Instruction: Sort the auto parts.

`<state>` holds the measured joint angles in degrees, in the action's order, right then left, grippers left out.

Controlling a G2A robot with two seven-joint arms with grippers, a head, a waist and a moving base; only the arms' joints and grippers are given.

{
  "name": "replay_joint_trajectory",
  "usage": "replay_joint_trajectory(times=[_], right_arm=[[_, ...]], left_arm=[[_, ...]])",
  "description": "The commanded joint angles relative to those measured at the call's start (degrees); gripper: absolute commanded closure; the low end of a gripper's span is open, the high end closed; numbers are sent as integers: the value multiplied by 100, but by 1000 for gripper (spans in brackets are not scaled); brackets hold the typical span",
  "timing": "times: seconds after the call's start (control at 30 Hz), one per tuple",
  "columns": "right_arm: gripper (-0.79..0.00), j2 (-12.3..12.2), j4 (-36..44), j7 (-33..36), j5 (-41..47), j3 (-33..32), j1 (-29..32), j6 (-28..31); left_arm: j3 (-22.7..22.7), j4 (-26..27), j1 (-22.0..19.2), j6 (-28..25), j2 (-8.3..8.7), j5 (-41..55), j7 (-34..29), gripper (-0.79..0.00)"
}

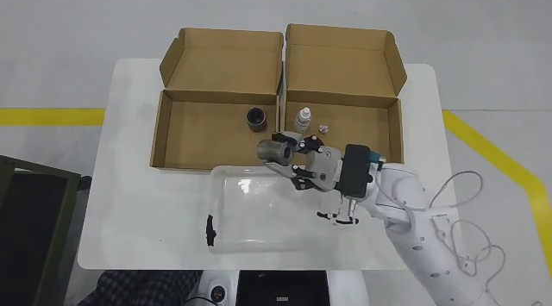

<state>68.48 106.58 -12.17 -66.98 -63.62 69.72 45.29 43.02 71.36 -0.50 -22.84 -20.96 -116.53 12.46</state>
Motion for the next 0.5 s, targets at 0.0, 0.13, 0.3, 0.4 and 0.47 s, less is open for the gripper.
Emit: replay_joint_trajectory(times=[0.0, 0.13, 0.3, 0.4, 0.47], right_arm=[[0, 4, -19, 41, -28, 30, -22, -25], [0, 16, -45, 204, -131, 103, -98, -132], [0, 37, -62, 550, -320, 243, -232, -291], [0, 54, -87, 793, -421, 344, -327, -395], [0, 66, -115, 989, -492, 419, -408, -455]], left_arm=[[0, 0, 0, 0, 0, 0, 0, -785], [0, 0, 0, 0, 0, 0, 0, -785], [0, 0, 0, 0, 0, 0, 0, -785], [0, 0, 0, 0, 0, 0, 0, -785], [0, 0, 0, 0, 0, 0, 0, -785]])
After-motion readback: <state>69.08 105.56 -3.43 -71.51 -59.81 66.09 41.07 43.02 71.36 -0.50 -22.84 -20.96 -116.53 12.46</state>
